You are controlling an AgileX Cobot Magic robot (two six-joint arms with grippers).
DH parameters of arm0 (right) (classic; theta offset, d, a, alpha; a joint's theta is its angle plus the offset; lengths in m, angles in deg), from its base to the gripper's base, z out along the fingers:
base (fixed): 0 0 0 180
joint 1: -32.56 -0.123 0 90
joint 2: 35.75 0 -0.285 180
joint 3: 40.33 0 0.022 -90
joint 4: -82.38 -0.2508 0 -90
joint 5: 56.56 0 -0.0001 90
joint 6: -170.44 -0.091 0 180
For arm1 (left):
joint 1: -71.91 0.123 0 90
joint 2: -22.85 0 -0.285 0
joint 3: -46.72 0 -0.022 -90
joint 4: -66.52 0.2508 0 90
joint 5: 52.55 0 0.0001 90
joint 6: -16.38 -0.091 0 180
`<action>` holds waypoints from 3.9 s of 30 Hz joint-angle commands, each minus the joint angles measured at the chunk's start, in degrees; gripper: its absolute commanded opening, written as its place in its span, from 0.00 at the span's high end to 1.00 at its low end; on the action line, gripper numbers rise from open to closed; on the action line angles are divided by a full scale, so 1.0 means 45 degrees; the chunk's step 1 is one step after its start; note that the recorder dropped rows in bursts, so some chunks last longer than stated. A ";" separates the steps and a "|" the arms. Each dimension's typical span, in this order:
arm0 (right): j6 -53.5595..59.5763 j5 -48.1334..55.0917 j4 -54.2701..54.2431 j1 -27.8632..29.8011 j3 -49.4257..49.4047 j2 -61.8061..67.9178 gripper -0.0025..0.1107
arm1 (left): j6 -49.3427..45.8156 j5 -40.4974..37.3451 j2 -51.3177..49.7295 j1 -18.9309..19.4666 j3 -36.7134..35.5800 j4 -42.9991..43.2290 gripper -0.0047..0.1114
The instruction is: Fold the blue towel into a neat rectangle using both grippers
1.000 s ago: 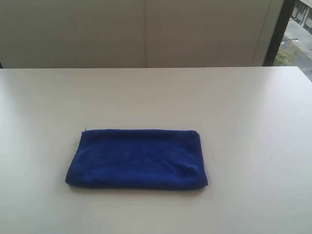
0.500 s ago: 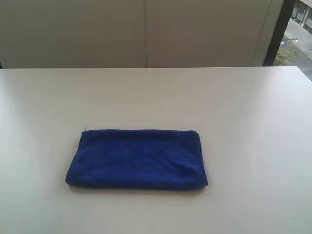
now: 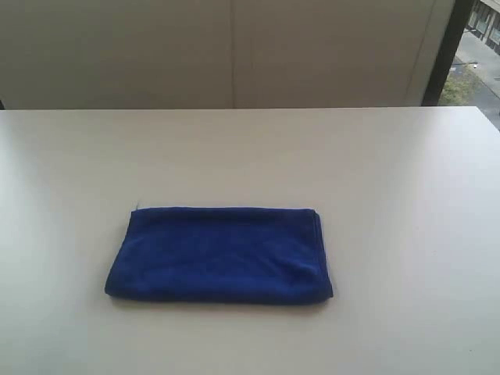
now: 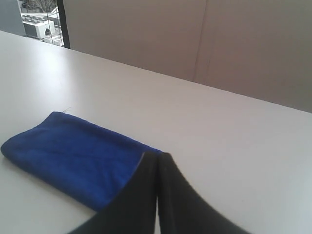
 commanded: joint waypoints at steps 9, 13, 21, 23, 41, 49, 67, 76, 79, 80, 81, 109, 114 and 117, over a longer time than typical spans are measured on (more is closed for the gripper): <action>-0.0046 -0.0111 0.0082 0.0075 -0.0065 -0.0028 0.98 | -0.0508 -0.0407 0.0062 0.0789 -0.0054 0.0418 0.96; -0.0046 -0.0111 0.0082 0.0075 -0.0065 -0.0028 0.98 | -0.0508 -0.0407 0.0062 0.1798 -0.0054 0.0296 0.96; -0.0046 -0.0111 0.0082 0.0075 -0.0065 -0.0028 0.98 | -0.0265 -0.0437 0.0062 0.2276 -0.0054 0.0392 0.96; -0.0046 -0.0111 0.0082 0.0075 -0.0065 -0.0028 0.98 | -0.0265 -0.0437 0.0062 0.2276 -0.0054 0.0392 0.96; -0.0046 -0.0111 0.0082 0.0075 -0.0065 -0.0028 0.98 | -0.1005 -0.0348 0.0062 0.2276 -0.0054 0.0390 0.96; -0.0046 -0.0111 0.0082 0.0075 -0.0065 -0.0028 0.98 | -0.1005 -0.0236 0.0062 0.2276 -0.0054 0.0390 0.96; -0.0142 -0.0111 0.0082 0.0075 -0.0065 -0.0028 0.98 | -0.1005 -0.0213 0.0062 0.2276 -0.0054 0.0390 0.96; -0.1110 -0.2545 -0.0774 0.5371 -0.0968 -0.2295 0.98 | -0.1005 -0.0213 0.0062 0.2276 -0.0054 0.0390 0.96; -0.1110 -0.1889 -0.0992 0.5399 -0.1229 -0.2317 0.98 | -0.1005 -0.0213 0.0062 0.2276 -0.0054 0.0390 0.96; -0.1110 -0.1828 -0.0989 0.5399 -0.1356 -0.2317 0.98 | -0.1005 -0.0213 0.0062 0.2276 -0.0054 0.0390 0.96; -0.1062 -0.1951 -0.0989 0.5399 -0.1632 -0.2317 0.98 | -0.1005 -0.0213 0.0062 0.2276 -0.0054 0.0390 0.96; -0.1047 -0.2236 0.0155 0.6104 -0.6377 -0.3885 0.98 | -0.1005 -0.0213 0.0062 0.2276 -0.0054 0.0390 0.96; -0.1158 -0.2196 0.0155 0.6303 -0.6377 -0.3885 0.98 | -0.1005 -0.0213 0.0062 0.2276 -0.0054 0.0390 0.96; -0.0926 -0.2226 0.0155 0.6303 -0.6377 -0.3885 0.98 | -0.1005 -0.0213 0.0062 0.2276 -0.0054 0.0390 0.96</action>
